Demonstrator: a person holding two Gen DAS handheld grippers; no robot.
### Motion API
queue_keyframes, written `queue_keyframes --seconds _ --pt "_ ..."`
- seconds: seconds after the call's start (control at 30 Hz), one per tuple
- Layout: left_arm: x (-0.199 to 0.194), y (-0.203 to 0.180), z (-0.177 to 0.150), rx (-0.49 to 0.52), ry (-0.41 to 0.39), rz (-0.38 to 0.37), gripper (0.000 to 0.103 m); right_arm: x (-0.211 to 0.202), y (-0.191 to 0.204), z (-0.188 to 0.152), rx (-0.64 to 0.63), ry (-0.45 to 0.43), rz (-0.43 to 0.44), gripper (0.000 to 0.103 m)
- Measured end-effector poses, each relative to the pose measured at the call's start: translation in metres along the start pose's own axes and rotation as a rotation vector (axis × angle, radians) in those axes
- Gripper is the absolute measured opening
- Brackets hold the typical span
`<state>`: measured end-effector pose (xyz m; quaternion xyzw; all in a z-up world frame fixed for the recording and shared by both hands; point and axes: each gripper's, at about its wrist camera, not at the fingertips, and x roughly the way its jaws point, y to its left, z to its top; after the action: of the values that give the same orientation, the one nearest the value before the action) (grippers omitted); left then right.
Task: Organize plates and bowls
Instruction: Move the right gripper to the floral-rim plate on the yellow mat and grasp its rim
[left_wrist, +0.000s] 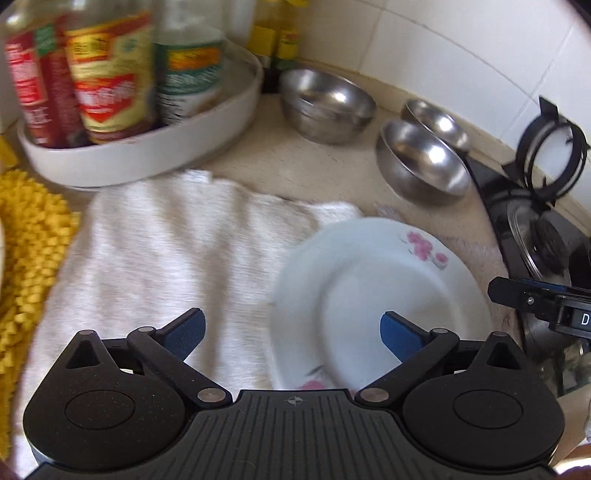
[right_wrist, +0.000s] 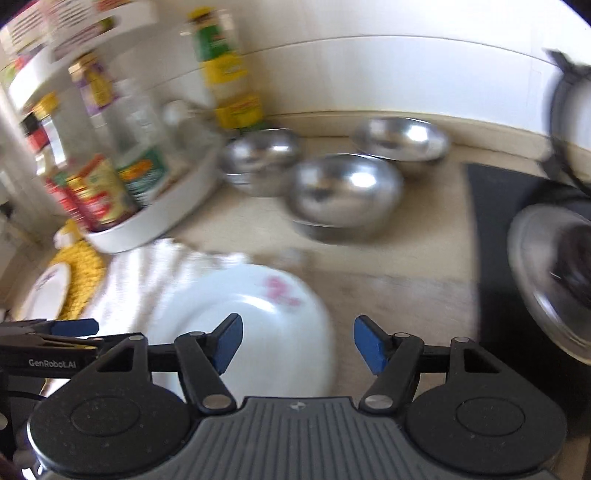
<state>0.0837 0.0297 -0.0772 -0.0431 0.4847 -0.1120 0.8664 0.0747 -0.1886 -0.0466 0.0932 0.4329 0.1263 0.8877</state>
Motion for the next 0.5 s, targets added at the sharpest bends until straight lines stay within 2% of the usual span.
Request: queue_keyframes --seconds 0.17,0.5 --pt "-0.030 0.044 -0.002 -0.060 -0.042 0.090 0.103 0.027 0.058 0.011 -0.106 0.046 0.119 0.068" --pt "-0.091 0.168 -0.014 -0.265 -0.106 0.361 0.103 0.072 0.180 0.024 -0.309 0.075 0.326 0.068"
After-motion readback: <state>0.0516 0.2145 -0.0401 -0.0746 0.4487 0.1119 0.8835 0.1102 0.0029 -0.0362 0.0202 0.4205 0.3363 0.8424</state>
